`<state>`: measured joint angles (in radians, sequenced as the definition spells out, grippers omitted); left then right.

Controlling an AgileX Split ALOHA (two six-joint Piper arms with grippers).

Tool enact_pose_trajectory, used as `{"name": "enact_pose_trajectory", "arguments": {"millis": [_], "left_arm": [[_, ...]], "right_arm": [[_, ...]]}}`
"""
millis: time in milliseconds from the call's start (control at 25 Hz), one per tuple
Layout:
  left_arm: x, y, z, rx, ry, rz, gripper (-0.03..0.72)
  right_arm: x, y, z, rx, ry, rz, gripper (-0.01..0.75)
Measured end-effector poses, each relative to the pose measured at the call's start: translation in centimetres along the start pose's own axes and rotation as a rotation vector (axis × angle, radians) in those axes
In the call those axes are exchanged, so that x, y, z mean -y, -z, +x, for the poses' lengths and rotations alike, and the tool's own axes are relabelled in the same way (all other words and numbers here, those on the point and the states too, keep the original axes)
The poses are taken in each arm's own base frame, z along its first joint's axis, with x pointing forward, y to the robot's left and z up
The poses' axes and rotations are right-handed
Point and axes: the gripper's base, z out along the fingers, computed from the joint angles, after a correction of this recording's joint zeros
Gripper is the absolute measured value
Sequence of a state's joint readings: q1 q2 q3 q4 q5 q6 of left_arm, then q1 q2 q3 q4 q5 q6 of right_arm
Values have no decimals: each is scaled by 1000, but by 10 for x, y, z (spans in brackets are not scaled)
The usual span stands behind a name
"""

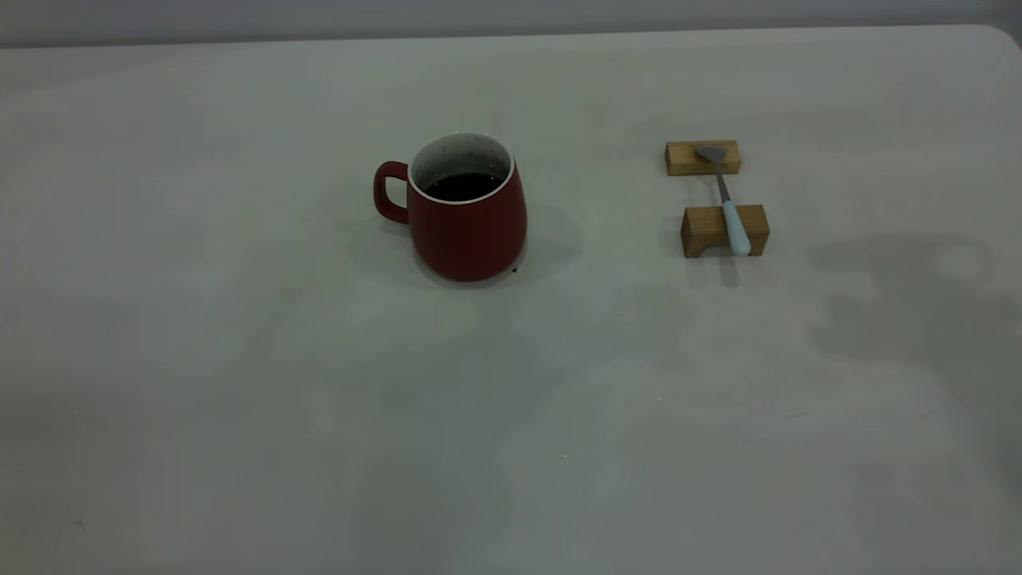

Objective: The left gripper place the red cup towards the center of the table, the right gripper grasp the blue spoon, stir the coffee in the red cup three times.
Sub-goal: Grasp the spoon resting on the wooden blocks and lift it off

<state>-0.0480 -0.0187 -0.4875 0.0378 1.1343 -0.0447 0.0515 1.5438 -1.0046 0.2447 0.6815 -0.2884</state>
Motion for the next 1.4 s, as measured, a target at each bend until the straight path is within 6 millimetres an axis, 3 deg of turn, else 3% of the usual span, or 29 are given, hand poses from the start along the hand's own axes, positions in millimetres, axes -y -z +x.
{"name": "enact_pose_trajectory", "arguments": {"millis": [200,400,680,960,1400], "left_arm": [[0,0,0,0,0,0,241],[0,0,0,0,0,0,241],[0,0,0,0,0,0,241],[0,0,0,0,0,0,241],[0,0,0,0,0,0,241]], "right_arm": [[2,-48,-6,-73,43,-22,680],[-11,-96,-19,-115,95,-42,680],[-25,-160,-17,-220,133,-69,674],[-34,-191,-14,-258,127,-80,672],[-33,-218,-5,-307,65,-99,670]]}}
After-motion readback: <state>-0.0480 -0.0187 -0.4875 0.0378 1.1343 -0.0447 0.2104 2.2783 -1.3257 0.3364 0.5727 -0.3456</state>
